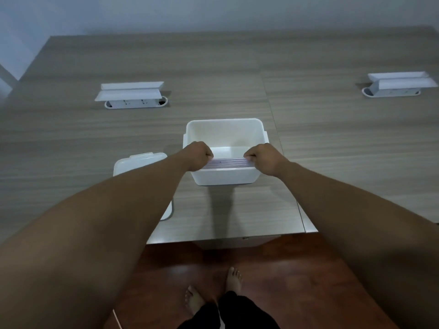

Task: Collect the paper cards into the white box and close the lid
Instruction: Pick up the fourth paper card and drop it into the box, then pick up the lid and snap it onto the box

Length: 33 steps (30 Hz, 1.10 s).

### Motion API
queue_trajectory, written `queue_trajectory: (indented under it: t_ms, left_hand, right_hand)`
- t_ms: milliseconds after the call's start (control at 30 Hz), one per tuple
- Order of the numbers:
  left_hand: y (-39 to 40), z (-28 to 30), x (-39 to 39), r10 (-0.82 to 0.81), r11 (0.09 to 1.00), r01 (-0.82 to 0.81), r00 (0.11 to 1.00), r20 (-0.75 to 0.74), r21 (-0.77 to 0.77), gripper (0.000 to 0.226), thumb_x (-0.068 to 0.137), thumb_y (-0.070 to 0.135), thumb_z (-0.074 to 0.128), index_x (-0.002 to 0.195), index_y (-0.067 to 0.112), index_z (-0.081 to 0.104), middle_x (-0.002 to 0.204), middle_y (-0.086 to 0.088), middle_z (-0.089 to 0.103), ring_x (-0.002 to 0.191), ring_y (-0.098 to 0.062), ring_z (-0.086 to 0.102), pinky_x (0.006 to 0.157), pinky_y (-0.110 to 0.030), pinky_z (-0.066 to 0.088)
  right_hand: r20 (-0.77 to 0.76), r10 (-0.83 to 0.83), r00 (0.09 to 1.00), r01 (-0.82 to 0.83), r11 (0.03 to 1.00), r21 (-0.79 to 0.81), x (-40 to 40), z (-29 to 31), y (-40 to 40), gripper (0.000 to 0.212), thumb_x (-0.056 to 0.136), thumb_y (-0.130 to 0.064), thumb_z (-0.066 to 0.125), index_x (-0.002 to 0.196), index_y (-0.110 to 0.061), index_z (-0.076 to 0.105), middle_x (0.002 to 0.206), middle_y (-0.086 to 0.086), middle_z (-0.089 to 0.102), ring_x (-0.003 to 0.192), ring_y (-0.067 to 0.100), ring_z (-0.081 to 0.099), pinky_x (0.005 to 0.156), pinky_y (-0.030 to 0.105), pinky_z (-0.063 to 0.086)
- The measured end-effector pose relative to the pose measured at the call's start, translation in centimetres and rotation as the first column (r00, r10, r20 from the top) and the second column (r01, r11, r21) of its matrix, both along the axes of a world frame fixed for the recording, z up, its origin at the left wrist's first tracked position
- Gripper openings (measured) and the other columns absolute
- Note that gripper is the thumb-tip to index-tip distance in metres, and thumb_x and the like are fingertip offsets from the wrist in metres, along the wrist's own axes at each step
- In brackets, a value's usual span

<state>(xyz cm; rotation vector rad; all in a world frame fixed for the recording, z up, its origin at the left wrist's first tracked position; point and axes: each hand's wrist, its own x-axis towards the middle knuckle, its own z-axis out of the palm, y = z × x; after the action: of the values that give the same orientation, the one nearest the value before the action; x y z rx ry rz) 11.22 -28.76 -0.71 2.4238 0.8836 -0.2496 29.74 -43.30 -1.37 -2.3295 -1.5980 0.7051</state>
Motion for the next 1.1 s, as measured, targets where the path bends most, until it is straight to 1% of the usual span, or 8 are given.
queue_trajectory:
  t_ms: [100,200,300,367,467,700,1000,1100]
  left_hand:
    - [0.4,1.2,0.5,0.089,0.996,-0.089,0.993,0.074,-0.006,0.02,0.092,0.013,0.048,0.081,0.022,0.062,0.084,0.0,0.053,0.082,-0.016,0.046,0.078,-0.026,0.037]
    - [1.7,3.2,-0.1,0.188,0.981,-0.193,0.975,0.119,0.032,0.02,0.094,0.021,0.047,0.076,0.022,0.055,0.084,-0.001,0.057,0.08,-0.019,0.052,0.078,-0.031,0.042]
    - [3.1,4.7,-1.9,0.253,0.962,-0.263,0.96,0.119,0.074,0.025,0.094,0.021,0.047,0.08,0.013,0.065,0.091,-0.009,0.066,0.089,-0.024,0.06,0.082,-0.033,0.045]
    - [3.9,5.6,-3.3,0.29,0.95,-0.3,0.951,0.112,0.089,0.029,0.095,0.02,0.047,0.083,0.006,0.069,0.103,-0.013,0.072,0.098,-0.029,0.063,0.085,-0.032,0.045]
    - [5.0,6.8,-5.6,0.325,0.937,-0.336,0.939,0.112,0.099,0.032,0.096,0.022,0.047,0.067,0.013,0.058,0.1,-0.016,0.073,0.089,-0.028,0.061,0.078,-0.027,0.04]
    - [8.0,5.7,-12.4,0.392,0.91,-0.393,0.919,0.038,0.135,0.034,0.095,0.025,0.048,0.099,0.002,0.072,0.111,-0.015,0.072,0.106,-0.032,0.063,0.091,-0.032,0.047]
    - [12.6,1.1,-19.2,0.419,0.899,-0.4,0.904,-0.082,0.179,0.031,0.085,0.019,0.047,0.1,0.001,0.068,0.115,-0.019,0.067,0.106,-0.037,0.062,0.088,-0.038,0.051]
    - [13.3,-1.7,-21.4,0.499,0.857,-0.475,0.861,-0.096,0.197,0.03,0.081,0.014,0.048,0.101,0.003,0.067,0.114,-0.017,0.067,0.106,-0.036,0.064,0.084,-0.036,0.051]
  right_hand:
    - [-0.023,-0.035,0.999,0.036,0.999,0.022,0.5,0.5,0.1,0.028,0.089,-0.006,0.045,0.061,-0.005,0.047,0.064,0.016,0.05,0.065,0.031,0.04,0.062,0.033,0.037]
    - [-0.044,-0.09,0.995,0.094,0.99,0.101,0.8,2.2,1.8,0.031,0.095,-0.019,0.045,0.083,0.001,0.065,0.08,0.012,0.067,0.078,0.028,0.059,0.077,0.036,0.05]
    - [-0.038,-0.075,0.996,0.08,0.984,0.162,-0.5,3.5,3.9,0.034,0.096,-0.024,0.046,0.077,-0.003,0.064,0.073,0.007,0.064,0.075,0.025,0.056,0.075,0.033,0.047]
    - [-0.042,-0.057,0.998,0.063,0.986,0.157,-1.8,4.0,5.1,0.033,0.095,-0.027,0.047,0.088,-0.004,0.069,0.086,0.008,0.071,0.086,0.027,0.062,0.083,0.035,0.051]
    - [-0.095,-0.057,0.994,0.073,0.98,0.184,-4.1,4.8,7.3,0.031,0.094,-0.026,0.05,0.101,-0.003,0.069,0.111,0.015,0.071,0.105,0.031,0.062,0.095,0.043,0.05]
    - [-0.079,-0.027,0.996,0.041,0.982,0.185,-10.9,4.2,11.7,0.037,0.091,-0.019,0.054,0.125,-0.009,0.061,0.138,0.007,0.056,0.131,0.022,0.048,0.111,0.032,0.036]
    - [-0.045,-0.082,0.996,0.087,0.989,0.116,-19.3,0.4,15.4,0.039,0.086,-0.006,0.049,0.124,-0.003,0.061,0.132,0.015,0.058,0.124,0.028,0.052,0.106,0.032,0.039]
    - [-0.095,-0.191,0.977,0.195,0.98,0.044,-21.4,-2.7,15.8,0.027,0.082,-0.004,0.051,0.103,0.003,0.067,0.113,0.018,0.067,0.109,0.034,0.06,0.091,0.035,0.048]
